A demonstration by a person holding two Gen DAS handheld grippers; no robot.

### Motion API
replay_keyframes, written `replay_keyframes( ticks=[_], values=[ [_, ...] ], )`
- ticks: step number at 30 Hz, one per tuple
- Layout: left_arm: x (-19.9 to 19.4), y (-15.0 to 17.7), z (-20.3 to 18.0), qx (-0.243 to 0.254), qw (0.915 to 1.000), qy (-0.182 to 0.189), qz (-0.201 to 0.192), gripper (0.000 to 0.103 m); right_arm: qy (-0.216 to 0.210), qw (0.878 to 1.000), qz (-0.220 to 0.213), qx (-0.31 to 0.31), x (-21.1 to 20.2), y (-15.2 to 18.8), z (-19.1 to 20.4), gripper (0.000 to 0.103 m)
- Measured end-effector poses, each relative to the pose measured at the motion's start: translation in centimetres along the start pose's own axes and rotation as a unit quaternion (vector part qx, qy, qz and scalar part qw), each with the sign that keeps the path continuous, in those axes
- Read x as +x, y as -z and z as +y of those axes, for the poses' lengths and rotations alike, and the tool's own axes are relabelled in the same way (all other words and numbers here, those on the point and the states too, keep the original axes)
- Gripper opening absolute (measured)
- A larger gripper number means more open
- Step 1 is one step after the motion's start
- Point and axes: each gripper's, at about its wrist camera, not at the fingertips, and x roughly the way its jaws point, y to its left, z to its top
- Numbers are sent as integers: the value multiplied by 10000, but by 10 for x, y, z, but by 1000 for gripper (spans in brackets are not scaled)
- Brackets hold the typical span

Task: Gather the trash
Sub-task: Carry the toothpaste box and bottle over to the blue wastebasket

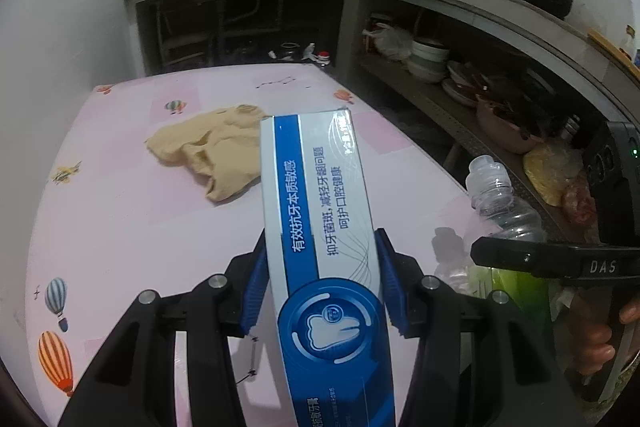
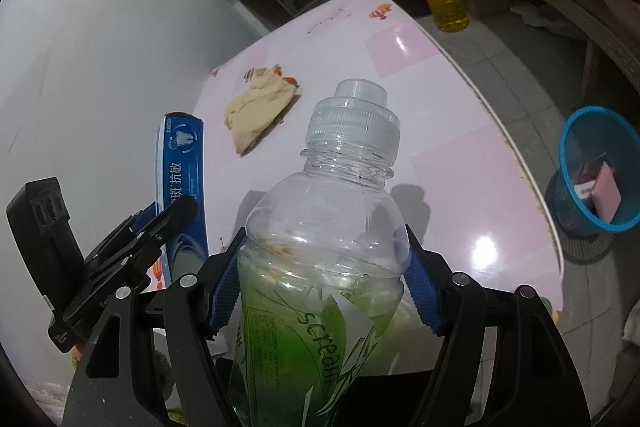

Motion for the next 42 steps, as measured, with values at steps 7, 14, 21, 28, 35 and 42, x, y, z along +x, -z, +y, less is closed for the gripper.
replay_keyframes(
  ticks=[7,14,21,28,35,42],
  values=[
    [3,-10,-19,155,9998,155,-17,48,-85,9998,-123,147,-11,1,-10,68],
    [12,-21,-45,365,9985,400,13,48,-164,9988,-306,359,-27,1,-29,68],
    [30,-35,-82,597,9957,704,101,48,-275,9955,-526,733,-47,4,-58,68],
    [55,-55,-123,765,9899,1154,304,48,-198,9884,-931,1184,-81,11,-97,68],
    [95,-83,-171,835,9798,1691,664,48,312,9670,-1547,1998,-137,43,-172,68],
    [162,-104,-232,905,9613,2153,1464,48,677,9393,-1601,2959,-148,78,-242,68]
  ],
)
